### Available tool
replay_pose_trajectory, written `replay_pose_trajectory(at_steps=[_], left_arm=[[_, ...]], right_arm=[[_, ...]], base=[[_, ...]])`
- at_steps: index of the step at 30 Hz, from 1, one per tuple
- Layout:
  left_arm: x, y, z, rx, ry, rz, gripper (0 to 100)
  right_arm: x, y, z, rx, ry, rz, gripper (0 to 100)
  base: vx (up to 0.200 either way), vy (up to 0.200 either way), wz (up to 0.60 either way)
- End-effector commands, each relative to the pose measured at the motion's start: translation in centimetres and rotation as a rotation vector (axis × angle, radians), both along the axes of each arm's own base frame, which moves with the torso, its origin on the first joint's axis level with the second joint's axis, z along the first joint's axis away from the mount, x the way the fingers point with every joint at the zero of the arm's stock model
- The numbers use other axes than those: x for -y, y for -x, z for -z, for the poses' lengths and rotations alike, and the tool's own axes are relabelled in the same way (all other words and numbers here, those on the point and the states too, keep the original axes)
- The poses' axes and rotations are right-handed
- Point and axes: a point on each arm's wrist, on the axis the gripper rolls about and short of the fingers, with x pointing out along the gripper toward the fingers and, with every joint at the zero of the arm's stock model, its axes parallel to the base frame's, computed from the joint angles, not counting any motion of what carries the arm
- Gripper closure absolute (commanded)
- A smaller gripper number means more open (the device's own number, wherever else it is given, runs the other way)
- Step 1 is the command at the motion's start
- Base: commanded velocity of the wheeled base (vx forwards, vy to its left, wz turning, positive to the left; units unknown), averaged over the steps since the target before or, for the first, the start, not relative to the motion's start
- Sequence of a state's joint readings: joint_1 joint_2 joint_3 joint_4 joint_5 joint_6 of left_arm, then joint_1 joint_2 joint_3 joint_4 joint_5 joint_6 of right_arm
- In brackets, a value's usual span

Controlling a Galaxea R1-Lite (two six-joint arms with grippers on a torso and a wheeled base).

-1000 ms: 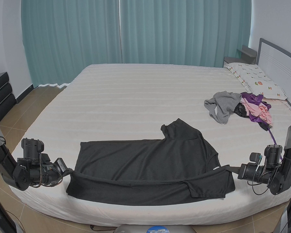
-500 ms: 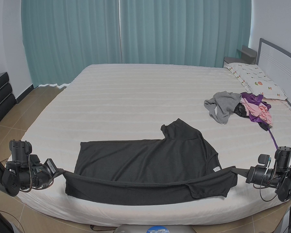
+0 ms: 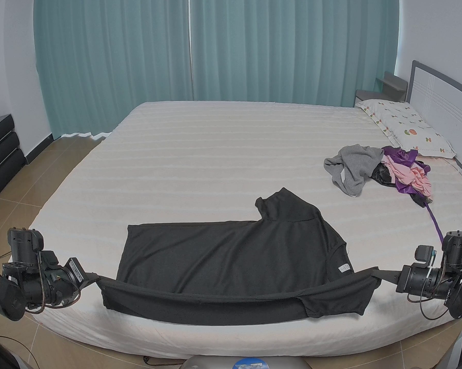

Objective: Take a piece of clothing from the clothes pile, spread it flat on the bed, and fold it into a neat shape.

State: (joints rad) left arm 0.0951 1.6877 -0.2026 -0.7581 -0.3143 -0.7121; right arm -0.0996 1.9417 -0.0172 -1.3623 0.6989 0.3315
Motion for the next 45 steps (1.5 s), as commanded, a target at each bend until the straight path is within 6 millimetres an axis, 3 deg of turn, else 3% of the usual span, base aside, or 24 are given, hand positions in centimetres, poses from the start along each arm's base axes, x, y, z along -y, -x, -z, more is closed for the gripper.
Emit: replay_pose_trajectory(at_steps=[1,12,20,30,37,45], left_arm=[[0.1,0.9,-0.4,0.015,-0.001,0.002,100],[0.3,2.3,-1.5,0.016,0.000,0.006,100],[0.4,2.8,-1.1,-0.064,0.007,0.010,100],[0.3,2.3,-0.9,-0.084,0.011,0.007,100],[0.0,-0.3,-0.3,-0.107,0.016,-0.002,100],[-0.3,-3.7,0.5,-0.135,0.062,-0.043,100]], right_arm=[[0.1,1.0,-1.1,0.028,0.006,0.007,100],[0.0,2.0,-1.2,-0.034,0.020,0.004,100],[-0.1,3.0,-1.6,-0.044,0.046,-0.011,100],[-0.2,2.8,-1.5,-0.057,0.046,-0.015,100],[-0.4,0.6,-1.0,-0.065,0.059,-0.018,100],[-1.2,-3.6,0.0,-0.059,0.082,-0.028,100]], base=[[0.000,0.000,0.00],[0.000,0.000,0.00],[0.000,0.000,0.00],[0.000,0.000,0.00],[0.000,0.000,0.00],[0.000,0.000,0.00]])
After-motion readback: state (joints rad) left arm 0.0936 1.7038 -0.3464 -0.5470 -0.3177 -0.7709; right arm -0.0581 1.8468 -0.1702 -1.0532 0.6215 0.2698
